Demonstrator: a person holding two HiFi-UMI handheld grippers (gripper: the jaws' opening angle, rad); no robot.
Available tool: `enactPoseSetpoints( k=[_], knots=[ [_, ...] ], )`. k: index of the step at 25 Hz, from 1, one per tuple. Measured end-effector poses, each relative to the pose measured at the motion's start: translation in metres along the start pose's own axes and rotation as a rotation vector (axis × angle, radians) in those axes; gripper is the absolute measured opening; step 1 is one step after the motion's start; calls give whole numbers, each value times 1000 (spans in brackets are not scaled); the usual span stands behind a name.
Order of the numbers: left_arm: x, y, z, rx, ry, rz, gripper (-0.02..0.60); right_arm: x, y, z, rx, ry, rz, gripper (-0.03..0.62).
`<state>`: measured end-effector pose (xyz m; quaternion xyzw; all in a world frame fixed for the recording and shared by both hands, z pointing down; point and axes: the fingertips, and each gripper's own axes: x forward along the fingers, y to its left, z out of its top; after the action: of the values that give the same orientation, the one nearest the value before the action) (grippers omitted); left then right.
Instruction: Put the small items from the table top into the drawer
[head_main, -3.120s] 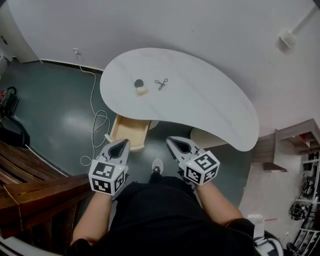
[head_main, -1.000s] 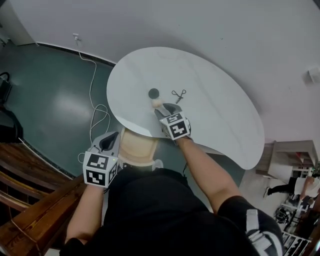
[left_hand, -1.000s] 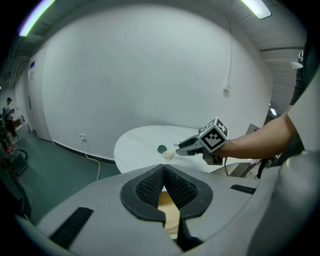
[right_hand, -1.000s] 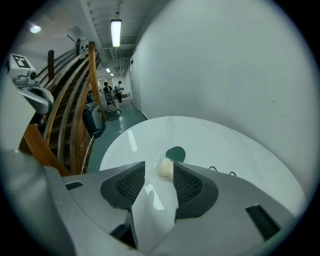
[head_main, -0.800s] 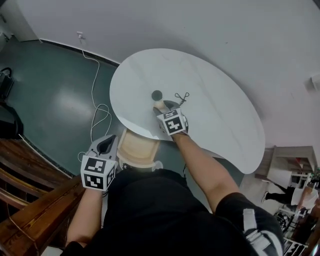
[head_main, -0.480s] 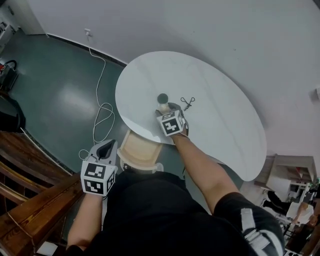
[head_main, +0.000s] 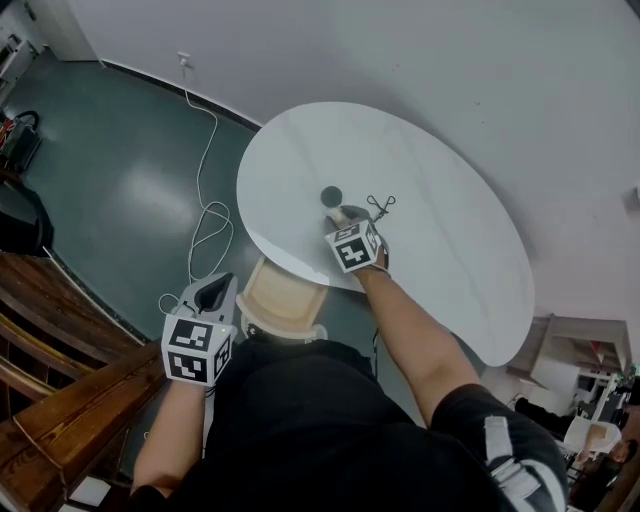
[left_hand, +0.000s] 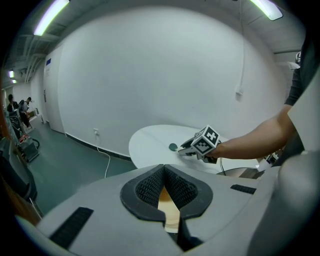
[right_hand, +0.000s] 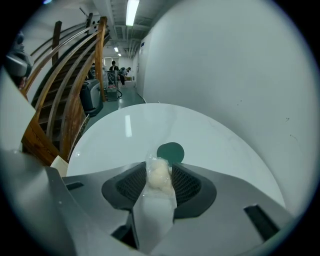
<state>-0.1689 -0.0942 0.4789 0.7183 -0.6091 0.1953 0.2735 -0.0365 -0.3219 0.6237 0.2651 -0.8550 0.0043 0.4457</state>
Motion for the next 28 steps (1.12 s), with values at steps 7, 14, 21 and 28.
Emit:
enactPoseSetpoints(
  k=[7,14,21,28],
  knots=[
    [3,-10,2,19,-7,-31,15,-25,9,5,16,-51,10,152],
    [6,-17,2,-4,-23,-67,15,-62,27,11,39,-124,31,152],
    [19,-25,-16,-1,-6,-90,15,-101,56,-5,79,-168,95,152],
    [22,-30,-33,6,34,-99,15,-128,119,-29,66,-183,230,152]
  ],
)
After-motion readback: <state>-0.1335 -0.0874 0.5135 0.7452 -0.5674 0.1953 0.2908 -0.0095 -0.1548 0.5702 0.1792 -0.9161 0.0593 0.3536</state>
